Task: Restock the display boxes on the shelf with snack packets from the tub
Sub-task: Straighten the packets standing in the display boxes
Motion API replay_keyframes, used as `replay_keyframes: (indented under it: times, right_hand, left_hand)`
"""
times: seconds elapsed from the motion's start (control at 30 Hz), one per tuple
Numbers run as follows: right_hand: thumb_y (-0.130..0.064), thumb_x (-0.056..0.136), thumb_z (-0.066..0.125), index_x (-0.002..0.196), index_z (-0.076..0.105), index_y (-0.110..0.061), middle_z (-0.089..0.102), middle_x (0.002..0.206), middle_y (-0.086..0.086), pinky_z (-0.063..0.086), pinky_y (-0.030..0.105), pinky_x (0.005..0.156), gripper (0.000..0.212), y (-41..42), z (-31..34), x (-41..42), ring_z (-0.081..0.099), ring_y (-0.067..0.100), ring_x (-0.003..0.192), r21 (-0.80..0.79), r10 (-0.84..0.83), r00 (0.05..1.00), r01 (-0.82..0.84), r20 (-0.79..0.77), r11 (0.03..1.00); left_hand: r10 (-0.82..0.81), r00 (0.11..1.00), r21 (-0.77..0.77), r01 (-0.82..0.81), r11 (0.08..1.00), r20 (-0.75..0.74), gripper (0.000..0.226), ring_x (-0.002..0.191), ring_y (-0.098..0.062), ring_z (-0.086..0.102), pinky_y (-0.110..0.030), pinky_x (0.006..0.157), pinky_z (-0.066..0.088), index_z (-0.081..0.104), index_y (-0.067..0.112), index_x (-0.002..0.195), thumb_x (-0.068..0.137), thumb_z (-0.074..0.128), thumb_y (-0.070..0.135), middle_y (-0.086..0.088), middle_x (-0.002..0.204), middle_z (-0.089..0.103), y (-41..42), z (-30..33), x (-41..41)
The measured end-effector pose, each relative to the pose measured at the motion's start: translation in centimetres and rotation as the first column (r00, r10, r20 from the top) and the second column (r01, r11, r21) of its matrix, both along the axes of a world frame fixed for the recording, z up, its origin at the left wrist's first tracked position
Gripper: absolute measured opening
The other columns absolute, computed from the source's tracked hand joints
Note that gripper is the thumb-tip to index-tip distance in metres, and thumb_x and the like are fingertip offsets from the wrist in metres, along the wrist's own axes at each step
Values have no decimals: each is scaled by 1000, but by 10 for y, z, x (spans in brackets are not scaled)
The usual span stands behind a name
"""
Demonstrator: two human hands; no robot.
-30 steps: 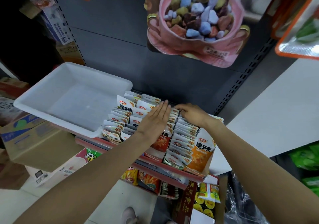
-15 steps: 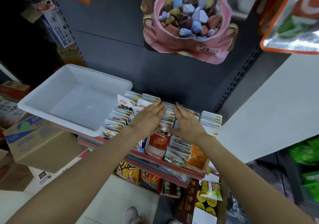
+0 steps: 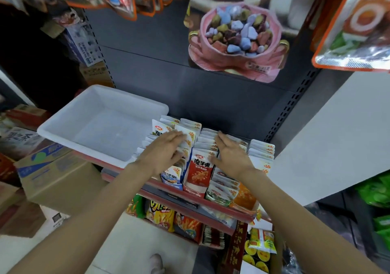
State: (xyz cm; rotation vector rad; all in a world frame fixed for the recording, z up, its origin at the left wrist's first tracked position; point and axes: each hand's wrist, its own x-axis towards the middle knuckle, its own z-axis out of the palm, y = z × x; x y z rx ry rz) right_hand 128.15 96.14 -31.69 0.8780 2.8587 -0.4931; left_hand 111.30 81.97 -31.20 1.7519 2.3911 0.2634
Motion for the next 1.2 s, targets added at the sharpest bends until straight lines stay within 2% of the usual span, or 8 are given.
replay_keyframes:
  times: [0.17, 0.37, 0.53, 0.67, 0.77, 0.83, 1.1, 1.2]
  right_hand:
    - [-35, 98, 44, 151, 15, -15, 9, 159, -1, 14, 26, 117, 63, -11, 16, -22, 14, 17, 145, -36, -57, 991, 53, -118, 998]
    - [-29, 97, 47, 146, 31, -17, 37, 145, 4, 34, 29, 104, 52, -38, 17, -68, 42, 22, 129, -201, -168, 973, 135, -156, 970]
    - [-20, 98, 46, 116, 60, -12, 61, 117, 6, 45, 31, 88, 24, -54, 10, -74, 58, 24, 105, -226, -280, 920, 221, -274, 949]
    - [-13, 97, 45, 105, 67, -5, 57, 117, 9, 42, 29, 92, 25, -43, 9, -74, 55, 23, 106, -170, -346, 873, 305, -343, 937]
    - [-11, 96, 45, 116, 64, -7, 57, 122, 9, 38, 27, 96, 27, -27, 12, -78, 52, 24, 114, -83, -326, 880, 317, -347, 945]
    - [-12, 96, 48, 122, 61, -10, 55, 128, 8, 37, 28, 99, 29, -18, 13, -82, 49, 24, 118, -28, -266, 920, 270, -288, 962]
    - [-16, 89, 60, 114, 66, -13, 44, 133, 3, 44, 33, 97, 26, -13, 2, -95, 43, 21, 122, 27, -277, 931, 291, -238, 956]
    - [-11, 86, 63, 110, 67, -11, 45, 130, 4, 46, 34, 91, 24, -18, -1, -95, 42, 22, 120, 65, -250, 925, 279, -286, 958]
  left_hand:
    - [-51, 995, 201, 67, 977, -84, 45, 137, -21, 32, -27, 115, 16, 42, 13, 140, 96, 49, 18, -4, 149, 37, 2, 11, -26]
    - [-226, 974, 64, 228, 972, -26, 54, 139, -20, 26, -30, 116, 12, 29, 14, 147, 96, 47, 24, -3, 153, 29, 11, 4, -60]
    - [-319, 948, 106, 316, 943, 15, 42, 124, -19, 39, -27, 104, 27, 50, 18, 134, 94, 51, 29, 0, 132, 46, 15, -2, -79]
    - [-393, 919, 114, 387, 915, 39, 27, 114, -14, 44, -26, 101, 25, 65, 23, 116, 94, 50, 29, 6, 120, 57, 21, 2, -84]
    - [-453, 891, 84, 450, 889, 14, 26, 110, -8, 50, -34, 115, 15, 70, 23, 103, 96, 46, 26, 10, 115, 64, 20, 2, -85]
    - [-468, 884, 82, 466, 881, 8, 28, 113, -5, 50, -34, 116, 7, 70, 28, 108, 98, 43, 28, 12, 117, 63, 16, 3, -85]
    - [-480, 876, 19, 481, 877, -35, 35, 126, -12, 38, -32, 113, 7, 62, 32, 121, 99, 36, 38, 7, 134, 51, 10, 4, -84]
    - [-427, 904, 38, 427, 903, -4, 34, 137, -17, 26, -32, 113, 8, 65, 27, 114, 98, 38, 41, 0, 152, 30, 15, 4, -81]
